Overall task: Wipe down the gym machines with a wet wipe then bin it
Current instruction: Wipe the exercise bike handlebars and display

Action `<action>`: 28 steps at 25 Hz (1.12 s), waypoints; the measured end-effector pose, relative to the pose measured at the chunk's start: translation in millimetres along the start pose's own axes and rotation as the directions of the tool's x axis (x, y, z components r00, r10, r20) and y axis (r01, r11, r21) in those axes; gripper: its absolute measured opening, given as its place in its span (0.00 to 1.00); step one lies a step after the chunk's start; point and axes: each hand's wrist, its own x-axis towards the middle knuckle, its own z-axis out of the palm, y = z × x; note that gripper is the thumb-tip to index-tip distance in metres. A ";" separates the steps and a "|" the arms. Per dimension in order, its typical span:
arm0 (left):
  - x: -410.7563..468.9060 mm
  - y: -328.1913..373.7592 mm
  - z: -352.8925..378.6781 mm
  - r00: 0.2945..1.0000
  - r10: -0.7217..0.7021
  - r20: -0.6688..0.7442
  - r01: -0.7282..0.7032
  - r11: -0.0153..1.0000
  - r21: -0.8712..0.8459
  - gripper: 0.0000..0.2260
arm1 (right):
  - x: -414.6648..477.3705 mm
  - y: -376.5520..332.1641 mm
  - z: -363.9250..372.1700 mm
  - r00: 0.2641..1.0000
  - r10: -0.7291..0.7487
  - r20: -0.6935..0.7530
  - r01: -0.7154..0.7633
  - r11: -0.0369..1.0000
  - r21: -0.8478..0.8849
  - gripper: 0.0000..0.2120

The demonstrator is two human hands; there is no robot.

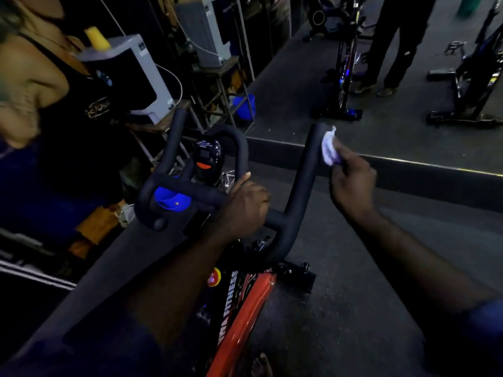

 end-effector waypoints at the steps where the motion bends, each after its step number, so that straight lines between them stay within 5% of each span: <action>1: -14.1 3.1 -4.5 1.000 -0.022 -0.015 0.021 0.999 -0.036 0.11 | -9.4 -3.6 5.6 0.999 -0.019 0.048 0.021 0.999 -0.040 0.28; 5: -65.5 11.8 -24.3 0.976 -0.213 -0.043 0.214 0.977 0.022 0.15 | -107.3 -3.3 13.2 0.989 -0.096 0.110 0.100 0.995 -0.031 0.24; 8: -94.9 14.6 -29.2 0.905 -0.425 -0.030 0.426 0.905 0.010 0.09 | -153.3 1.3 13.1 0.995 -0.022 0.097 0.025 0.999 -0.020 0.23; 11: -114.5 16.3 -33.9 0.777 -0.628 0.039 0.622 0.755 -0.207 0.05 | -178.6 -8.0 14.9 0.990 0.075 0.122 -0.068 0.996 -0.062 0.24; 15: -149.9 12.2 -51.5 0.657 -0.746 0.111 0.689 0.534 -0.490 0.12 | -212.7 -29.2 15.0 0.981 0.127 0.150 -0.108 0.985 -0.133 0.22; 17: -184.5 10.5 -66.3 0.651 -0.739 0.171 0.686 0.477 -0.550 0.12 | -238.9 -43.5 19.1 0.970 0.147 0.193 -0.131 0.987 -0.095 0.20; 21: -309.7 -0.4 -124.3 0.637 -0.759 0.134 0.674 0.465 -0.574 0.04 | -331.1 -100.2 69.4 0.851 0.058 0.523 -0.176 0.968 0.179 0.16; 24: -442.1 -10.6 -175.0 0.546 -0.831 0.106 0.693 0.377 -0.614 0.07 | -423.5 -143.8 126.4 0.743 -0.007 0.669 -0.284 0.902 0.324 0.09; 28: -637.8 -22.4 -258.7 0.403 -0.911 0.085 0.729 0.263 -0.632 0.07 | -571.0 -221.9 182.0 0.576 0.011 0.818 -0.478 0.816 0.326 0.13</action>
